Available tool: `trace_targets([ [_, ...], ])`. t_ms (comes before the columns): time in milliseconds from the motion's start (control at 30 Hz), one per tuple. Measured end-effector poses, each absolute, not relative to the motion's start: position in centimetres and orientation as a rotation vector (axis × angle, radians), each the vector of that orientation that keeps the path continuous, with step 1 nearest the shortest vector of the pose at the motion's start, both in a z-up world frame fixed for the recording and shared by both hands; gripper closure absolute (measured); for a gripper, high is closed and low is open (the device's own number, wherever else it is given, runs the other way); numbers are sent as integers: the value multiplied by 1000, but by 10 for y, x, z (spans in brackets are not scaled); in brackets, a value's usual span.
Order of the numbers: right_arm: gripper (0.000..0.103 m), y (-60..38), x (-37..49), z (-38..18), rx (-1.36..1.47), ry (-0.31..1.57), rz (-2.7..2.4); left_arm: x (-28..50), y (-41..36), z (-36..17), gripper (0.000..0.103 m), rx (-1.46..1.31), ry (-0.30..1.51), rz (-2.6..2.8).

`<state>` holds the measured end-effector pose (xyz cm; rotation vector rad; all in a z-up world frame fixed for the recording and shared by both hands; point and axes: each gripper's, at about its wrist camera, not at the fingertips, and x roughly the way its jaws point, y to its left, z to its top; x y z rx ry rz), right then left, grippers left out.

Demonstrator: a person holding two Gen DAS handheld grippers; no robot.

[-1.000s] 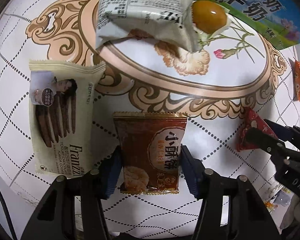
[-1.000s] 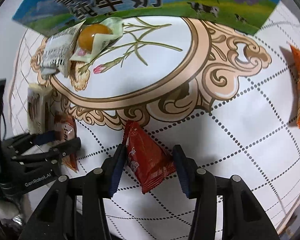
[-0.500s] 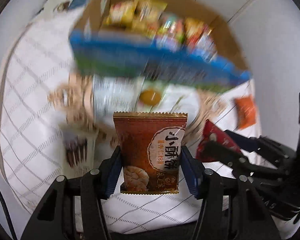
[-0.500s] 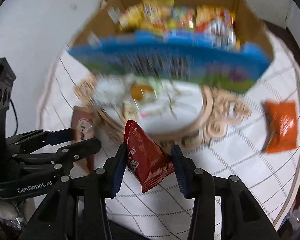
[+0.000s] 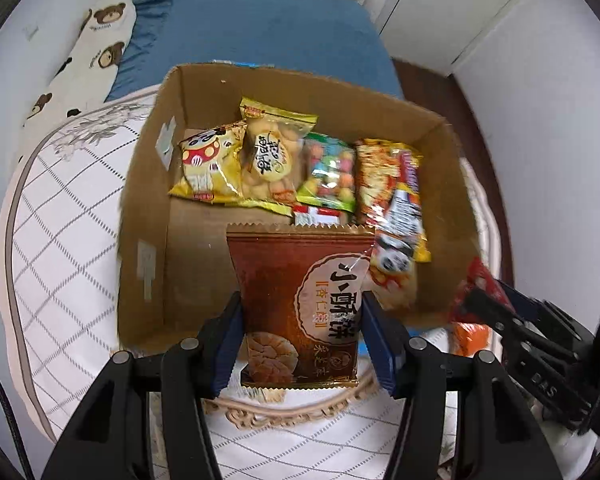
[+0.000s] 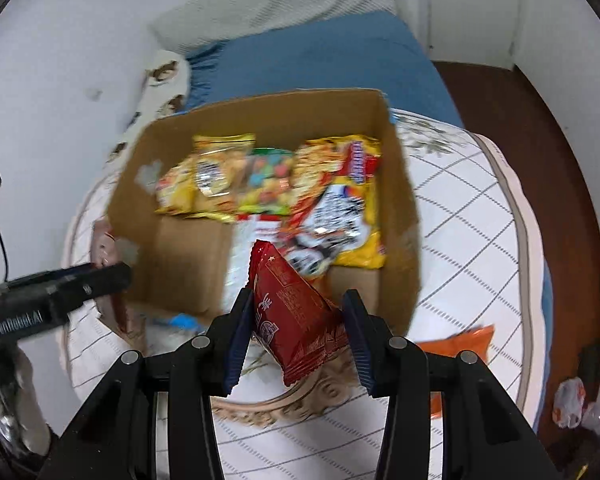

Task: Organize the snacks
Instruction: 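Carry both packets into the box and open both tools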

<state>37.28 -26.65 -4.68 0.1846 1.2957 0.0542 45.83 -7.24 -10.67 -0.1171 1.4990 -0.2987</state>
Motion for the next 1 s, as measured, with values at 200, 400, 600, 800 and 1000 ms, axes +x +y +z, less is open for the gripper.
trace_targets([
  [200, 54, -272, 400, -87, 153, 1389, -24, 496, -81, -153, 49, -76, 1614, -264],
  [400, 13, -274, 409, -104, 191, 1464, -42, 502, -86, -196, 30, -79, 1726, -288],
  [600, 8, -267, 410, -106, 180, 1470, -53, 495, -79, -208, 22, -64, 1714, -250],
  [800, 8, -263, 407, -101, 163, 1454, -60, 481, -66, -194, 22, -45, 1632, -210],
  [1000, 8, -261, 399, -83, 152, 1399, -57, 451, -58, -161, 22, -15, 1503, -186],
])
